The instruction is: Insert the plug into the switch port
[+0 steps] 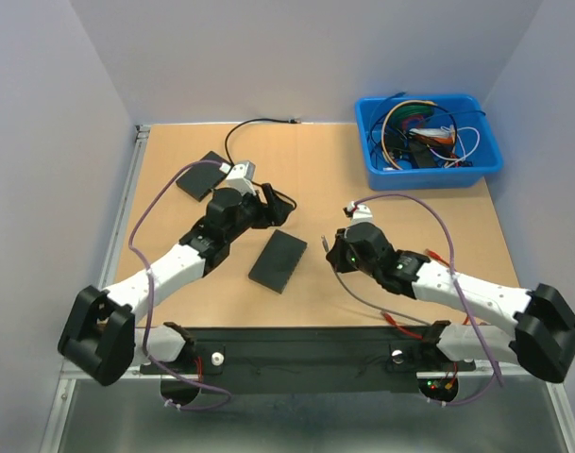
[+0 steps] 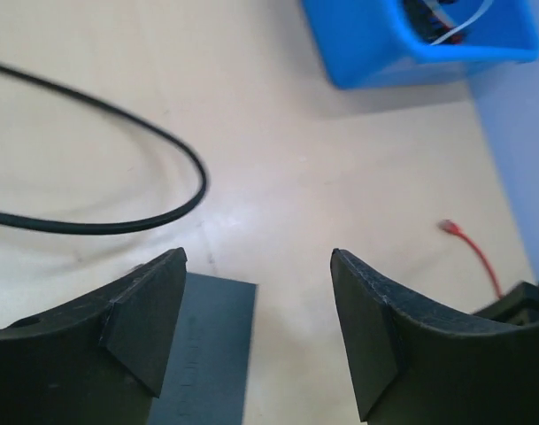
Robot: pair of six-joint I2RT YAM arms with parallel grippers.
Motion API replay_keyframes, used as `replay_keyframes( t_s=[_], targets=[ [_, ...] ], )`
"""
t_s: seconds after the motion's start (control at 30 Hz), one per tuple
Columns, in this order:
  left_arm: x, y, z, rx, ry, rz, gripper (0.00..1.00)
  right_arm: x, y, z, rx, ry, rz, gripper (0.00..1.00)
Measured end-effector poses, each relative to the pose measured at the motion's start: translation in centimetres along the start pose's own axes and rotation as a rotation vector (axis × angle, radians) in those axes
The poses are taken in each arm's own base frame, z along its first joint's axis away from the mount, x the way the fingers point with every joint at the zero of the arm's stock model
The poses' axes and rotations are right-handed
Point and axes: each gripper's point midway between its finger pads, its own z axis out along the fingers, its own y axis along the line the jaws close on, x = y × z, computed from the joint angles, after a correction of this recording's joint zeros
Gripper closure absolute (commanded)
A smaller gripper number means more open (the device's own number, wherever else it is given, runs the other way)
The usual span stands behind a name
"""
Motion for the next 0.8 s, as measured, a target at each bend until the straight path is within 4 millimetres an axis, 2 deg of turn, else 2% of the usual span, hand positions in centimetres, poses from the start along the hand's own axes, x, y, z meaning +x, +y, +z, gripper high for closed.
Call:
replay_keyframes(
  t_s=[0.1, 0.17, 0.23, 0.43, 0.67, 0.8],
  targets=[
    [-1.4, -2.9, -1.9, 0.126, -0.061, -0.001, 0.23, -2.0, 1.8, -2.2, -0.104, -0.06, 0.006, 1.0],
    [-1.0, -4.5, -3.2, 0.21, -0.069, -0.004, 0.27, -3.1, 3.0, -3.7, -0.174, -0.091, 0.007, 0.99],
    [0.2, -5.7, -3.8, 0.27, -0.043, -0.006, 0.28, -3.8, 4.1, -4.9, -0.241, -0.115, 0.005, 1.0],
    [2.6, -7.7, -3.7, 0.344, 0.03, -0.011, 0.29, -4.7, 5.8, -6.6, -0.339, -0.141, 0.003, 0.99],
    [5.3, -9.2, -2.9, 0.388, 0.094, -0.005, 0.29, -4.7, 6.4, -6.9, -0.377, -0.137, 0.0, 1.0],
    [6.1, -9.5, -2.4, 0.394, 0.111, -0.012, 0.36, -4.6, 6.5, -7.0, -0.383, -0.132, 0.0, 1.0]
  ],
)
